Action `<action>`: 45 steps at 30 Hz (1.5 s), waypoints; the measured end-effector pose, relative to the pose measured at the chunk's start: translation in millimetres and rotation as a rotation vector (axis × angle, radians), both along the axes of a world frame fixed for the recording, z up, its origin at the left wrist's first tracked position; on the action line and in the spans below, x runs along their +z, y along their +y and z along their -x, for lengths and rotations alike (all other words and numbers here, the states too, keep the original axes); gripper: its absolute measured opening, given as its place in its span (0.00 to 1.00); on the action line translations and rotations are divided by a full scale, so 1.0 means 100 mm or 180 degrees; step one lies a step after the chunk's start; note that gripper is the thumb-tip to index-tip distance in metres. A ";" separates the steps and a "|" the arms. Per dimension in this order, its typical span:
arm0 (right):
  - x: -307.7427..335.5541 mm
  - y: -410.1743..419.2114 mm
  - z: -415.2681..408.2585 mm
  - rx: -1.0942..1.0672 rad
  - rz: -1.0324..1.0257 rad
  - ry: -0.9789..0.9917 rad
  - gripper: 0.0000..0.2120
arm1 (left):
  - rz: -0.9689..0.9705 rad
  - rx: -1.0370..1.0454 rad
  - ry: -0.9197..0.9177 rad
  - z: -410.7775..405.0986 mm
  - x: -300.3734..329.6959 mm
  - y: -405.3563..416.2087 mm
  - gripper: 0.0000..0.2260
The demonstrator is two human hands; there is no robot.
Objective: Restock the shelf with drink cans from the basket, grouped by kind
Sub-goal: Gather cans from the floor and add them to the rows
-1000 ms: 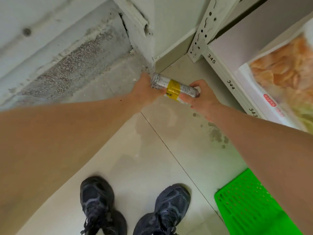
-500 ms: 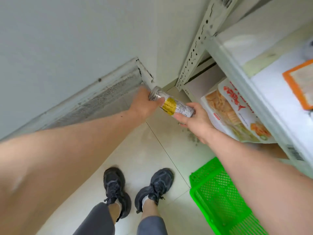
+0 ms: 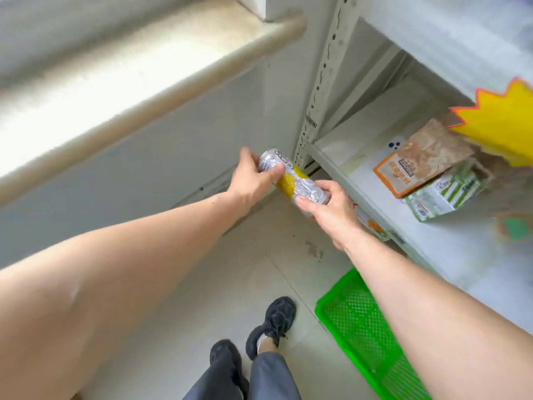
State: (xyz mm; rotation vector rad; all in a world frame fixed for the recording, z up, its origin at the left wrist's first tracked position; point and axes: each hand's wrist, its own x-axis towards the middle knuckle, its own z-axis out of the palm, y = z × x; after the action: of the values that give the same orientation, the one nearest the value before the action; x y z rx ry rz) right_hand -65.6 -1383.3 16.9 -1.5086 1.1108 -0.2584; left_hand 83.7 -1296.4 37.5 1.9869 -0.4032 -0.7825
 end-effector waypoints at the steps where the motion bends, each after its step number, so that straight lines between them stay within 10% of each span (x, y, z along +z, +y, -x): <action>1: 0.16 0.05 0.04 0.0052 0.0126 0.0021 0.32 | 0.0061 -0.0024 -0.0012 0.03 0.16 0.04 0.21; 13: 1.66 0.60 0.74 -0.0188 0.1282 -0.0170 0.26 | 0.0988 -0.0363 0.0435 0.64 1.85 0.12 0.24; 45: 3.23 -1.26 3.01 -0.0583 0.0920 -0.0726 0.18 | 0.1612 -0.2651 0.0201 2.83 3.54 -1.82 0.25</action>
State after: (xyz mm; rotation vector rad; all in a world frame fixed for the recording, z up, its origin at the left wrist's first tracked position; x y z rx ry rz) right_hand -366.6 -1509.0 339.6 -1.5829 1.0600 -0.7258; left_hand -199.2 -1477.9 391.8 1.2802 -1.2950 -1.1009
